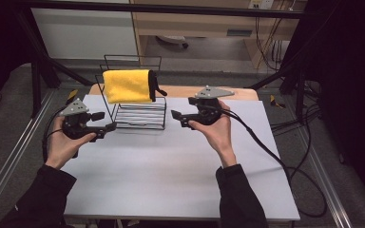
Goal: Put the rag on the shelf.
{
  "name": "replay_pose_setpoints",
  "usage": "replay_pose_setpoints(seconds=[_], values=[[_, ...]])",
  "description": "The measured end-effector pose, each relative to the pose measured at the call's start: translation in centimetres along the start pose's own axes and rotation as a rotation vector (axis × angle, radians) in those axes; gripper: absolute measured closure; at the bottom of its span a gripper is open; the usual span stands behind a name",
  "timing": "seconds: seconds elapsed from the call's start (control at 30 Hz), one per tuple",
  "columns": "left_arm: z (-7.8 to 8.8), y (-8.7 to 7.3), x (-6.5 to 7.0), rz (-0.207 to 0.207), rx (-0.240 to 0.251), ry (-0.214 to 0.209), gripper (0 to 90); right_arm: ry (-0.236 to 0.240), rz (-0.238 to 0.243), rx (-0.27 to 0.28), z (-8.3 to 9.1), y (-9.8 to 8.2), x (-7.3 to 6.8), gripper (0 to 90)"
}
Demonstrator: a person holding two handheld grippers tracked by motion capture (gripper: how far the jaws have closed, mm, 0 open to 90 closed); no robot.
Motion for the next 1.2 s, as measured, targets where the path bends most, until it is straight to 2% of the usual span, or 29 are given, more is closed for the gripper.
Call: replay_pose_setpoints(seconds=[0.17,0.3,0.5,0.87,1.2], values=[[-0.4,-1.1,0.5,0.000,-0.017,-0.009,20.1,-0.041,-0.016,0.017,2.1,-1.6,1.9,12.6],[-0.8,-2.0,0.9,-0.009,-0.028,-0.015,14.0,-0.043,-0.025,0.021,3.6,-3.1,3.0,9.7],[-1.4,-3.4,1.5,-0.028,-0.038,-0.010,6.1,-0.057,-0.043,-0.003,5.4,-6.0,4.2,7.2],[-2.2,-6.2,2.3,-0.022,-0.041,-0.018,5.1,-0.060,-0.075,-0.043,7.1,-10.7,5.1,5.1],[-2.7,-9.2,2.8,-0.024,-0.071,-0.032,5.2,-0.059,-0.102,-0.102,7.9,-15.3,5.4,4.4]])
Point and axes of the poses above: each handheld gripper's, and its own axes: z roughly backward along the jaws, y roughly out of its top, x roughly to its right, the point moved 8 cm from there along -z, roughly forward along the jaws, and after that the axes turned 1 degree about z, right-handed, at the moved point
